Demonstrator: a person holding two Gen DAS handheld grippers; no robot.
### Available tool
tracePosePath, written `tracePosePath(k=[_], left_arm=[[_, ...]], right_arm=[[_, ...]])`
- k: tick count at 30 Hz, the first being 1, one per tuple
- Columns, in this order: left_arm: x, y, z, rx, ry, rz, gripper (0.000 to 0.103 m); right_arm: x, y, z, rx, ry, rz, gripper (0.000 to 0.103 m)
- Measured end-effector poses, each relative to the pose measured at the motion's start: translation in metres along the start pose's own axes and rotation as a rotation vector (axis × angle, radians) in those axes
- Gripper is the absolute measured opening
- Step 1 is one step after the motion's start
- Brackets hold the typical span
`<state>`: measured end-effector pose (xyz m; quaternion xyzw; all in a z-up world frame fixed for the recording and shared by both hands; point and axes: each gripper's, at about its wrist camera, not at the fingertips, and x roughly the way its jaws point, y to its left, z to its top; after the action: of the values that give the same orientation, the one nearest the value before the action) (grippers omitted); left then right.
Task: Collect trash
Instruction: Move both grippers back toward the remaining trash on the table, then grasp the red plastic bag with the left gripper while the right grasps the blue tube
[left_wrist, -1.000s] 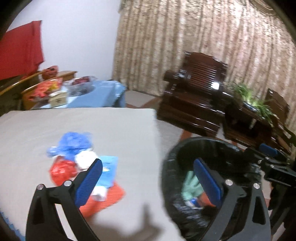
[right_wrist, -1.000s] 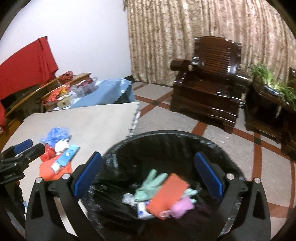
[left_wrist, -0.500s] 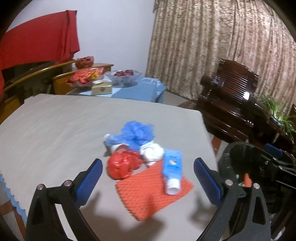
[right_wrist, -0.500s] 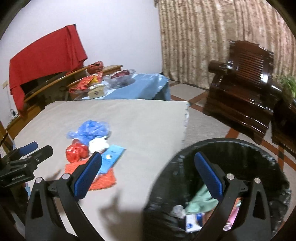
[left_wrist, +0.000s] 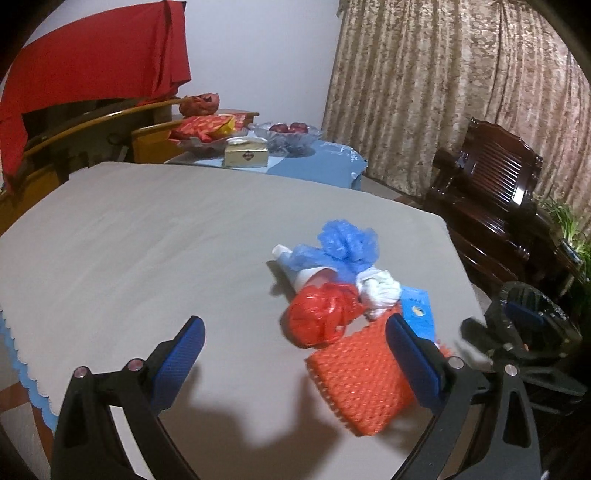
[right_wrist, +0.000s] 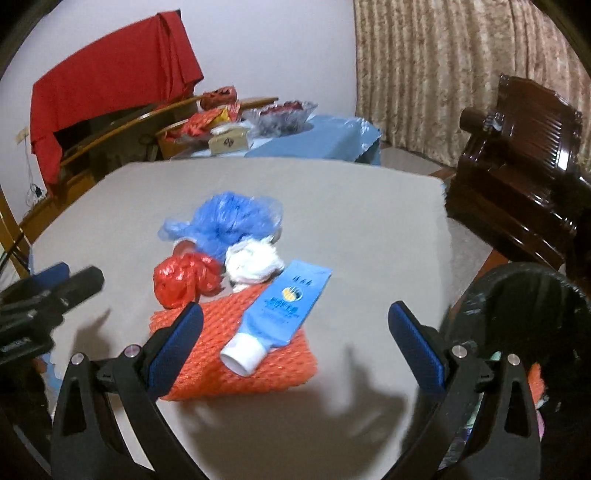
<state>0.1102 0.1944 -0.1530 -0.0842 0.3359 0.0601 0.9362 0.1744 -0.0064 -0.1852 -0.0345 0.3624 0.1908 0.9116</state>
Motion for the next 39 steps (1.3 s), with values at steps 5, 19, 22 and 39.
tracePosePath(k=[5,19,22,39], left_arm=[[0.006,0.007,-0.002,0.001,0.013,0.001,0.096],[0.025,0.009,-0.006,-0.007,0.049,-0.014,0.096],[0.028,0.007,-0.006,-0.011,0.051,-0.02,0.096],[0.035,0.005,-0.007,-0.013,0.065,-0.031,0.096]], right_arm=[[0.024,0.011,-0.011,0.006,0.064,-0.01,0.093],[0.041,0.014,-0.02,-0.013,0.151,0.077,0.058],[0.035,0.006,-0.016,-0.013,0.155,0.055,0.055],[0.053,0.002,-0.018,0.01,0.196,0.05,0.043]])
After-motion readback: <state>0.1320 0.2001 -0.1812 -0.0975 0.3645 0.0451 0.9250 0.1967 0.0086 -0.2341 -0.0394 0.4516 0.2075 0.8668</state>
